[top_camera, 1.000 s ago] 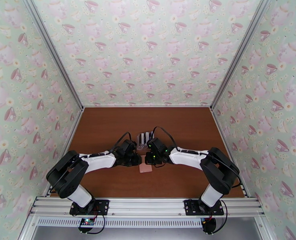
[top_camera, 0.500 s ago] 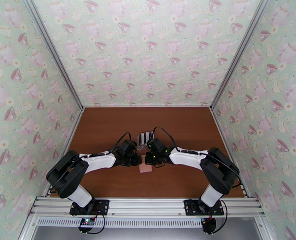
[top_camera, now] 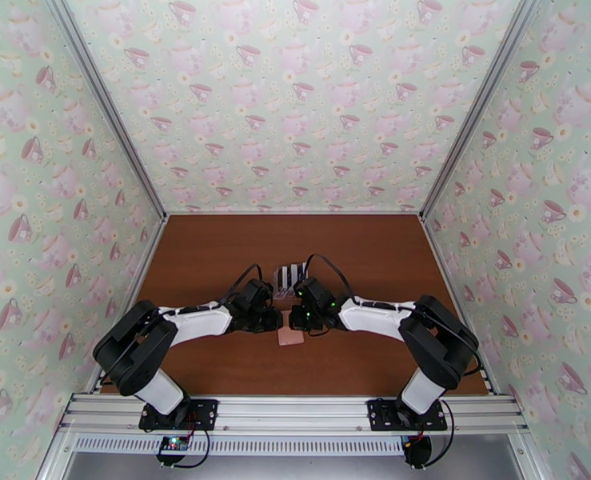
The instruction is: Put the credit cards into the card holder
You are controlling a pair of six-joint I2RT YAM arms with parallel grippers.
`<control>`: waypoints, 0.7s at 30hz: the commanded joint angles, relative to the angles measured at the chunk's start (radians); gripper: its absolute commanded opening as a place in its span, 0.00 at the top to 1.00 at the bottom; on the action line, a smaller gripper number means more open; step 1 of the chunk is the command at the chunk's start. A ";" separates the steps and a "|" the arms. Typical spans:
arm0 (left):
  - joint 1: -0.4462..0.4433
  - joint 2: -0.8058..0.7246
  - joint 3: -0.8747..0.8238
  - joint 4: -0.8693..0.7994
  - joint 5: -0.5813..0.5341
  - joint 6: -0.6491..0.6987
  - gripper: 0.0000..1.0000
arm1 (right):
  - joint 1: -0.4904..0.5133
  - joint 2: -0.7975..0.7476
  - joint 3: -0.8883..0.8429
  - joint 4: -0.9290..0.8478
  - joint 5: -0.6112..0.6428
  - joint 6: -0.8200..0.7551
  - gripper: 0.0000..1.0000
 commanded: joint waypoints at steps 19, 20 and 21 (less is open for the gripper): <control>0.031 0.024 0.066 -0.054 -0.007 0.051 0.74 | -0.027 0.004 -0.049 -0.075 0.017 0.004 0.66; 0.032 0.025 0.070 -0.056 -0.006 0.052 0.73 | -0.028 -0.007 -0.038 -0.071 0.007 0.000 0.54; 0.032 0.028 0.075 -0.059 -0.005 0.056 0.73 | -0.027 -0.019 -0.027 -0.077 0.006 -0.003 0.44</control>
